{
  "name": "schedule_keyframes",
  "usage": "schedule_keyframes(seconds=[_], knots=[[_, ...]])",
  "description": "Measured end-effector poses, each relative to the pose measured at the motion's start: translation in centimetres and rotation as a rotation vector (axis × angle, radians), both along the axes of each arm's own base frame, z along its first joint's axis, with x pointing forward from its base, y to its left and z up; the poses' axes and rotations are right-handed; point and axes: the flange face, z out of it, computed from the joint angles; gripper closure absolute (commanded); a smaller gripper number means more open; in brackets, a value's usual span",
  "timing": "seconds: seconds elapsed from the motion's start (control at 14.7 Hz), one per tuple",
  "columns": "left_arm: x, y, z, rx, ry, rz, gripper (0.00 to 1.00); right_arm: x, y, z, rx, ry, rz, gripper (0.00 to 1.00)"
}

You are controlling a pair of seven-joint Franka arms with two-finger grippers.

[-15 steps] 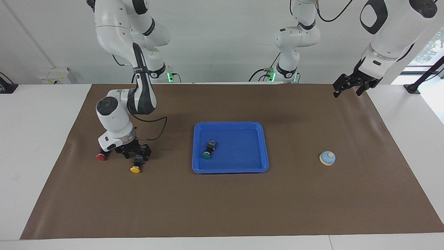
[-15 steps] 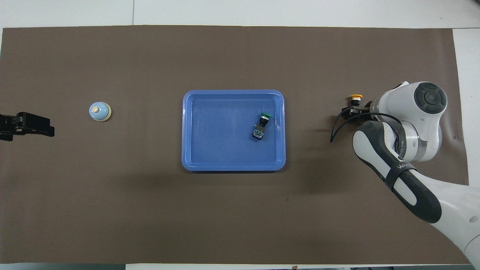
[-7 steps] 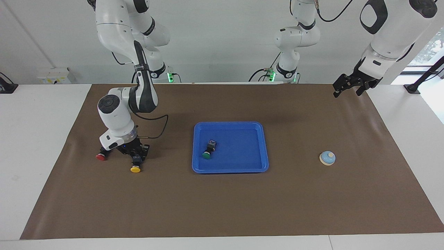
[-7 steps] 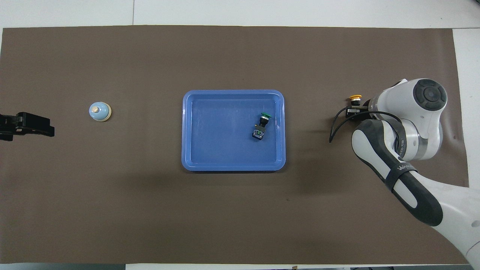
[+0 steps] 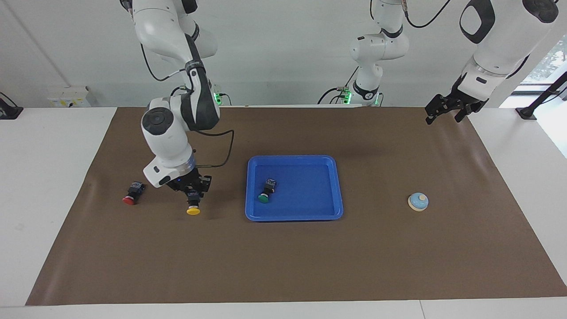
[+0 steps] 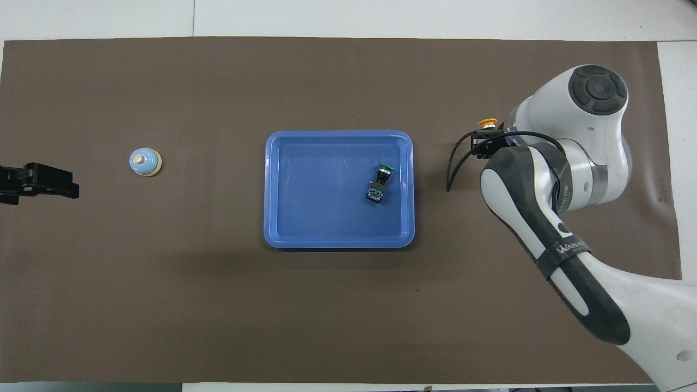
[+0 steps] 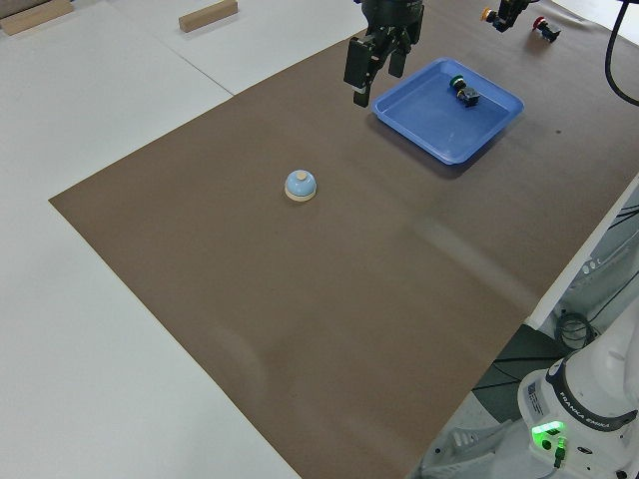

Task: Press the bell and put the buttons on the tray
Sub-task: 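Carry the yellow button with the right gripper into the tray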

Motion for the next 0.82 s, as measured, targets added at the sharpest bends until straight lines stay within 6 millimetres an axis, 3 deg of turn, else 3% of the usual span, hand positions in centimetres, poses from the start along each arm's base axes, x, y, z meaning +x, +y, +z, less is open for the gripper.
schedule_keyframes(seconds=[0.14, 0.34, 0.61, 0.82], knots=[[0.0, 0.0, 0.0, 0.000, 0.000, 0.000, 0.00, -0.5, 4.9, 2.1, 0.006, -0.010, 0.011, 1.00], [0.0, 0.0, 0.0, 0.000, 0.000, 0.000, 0.00, -2.7, 12.7, 2.8, 0.021, -0.021, 0.014, 1.00], [0.0, 0.0, 0.0, 0.000, 0.000, 0.000, 0.00, -7.1, 22.5, 1.1, 0.027, -0.016, -0.014, 1.00], [0.0, 0.0, 0.0, 0.000, 0.000, 0.000, 0.00, -8.3, 26.4, -1.9, 0.044, -0.031, -0.033, 1.00]])
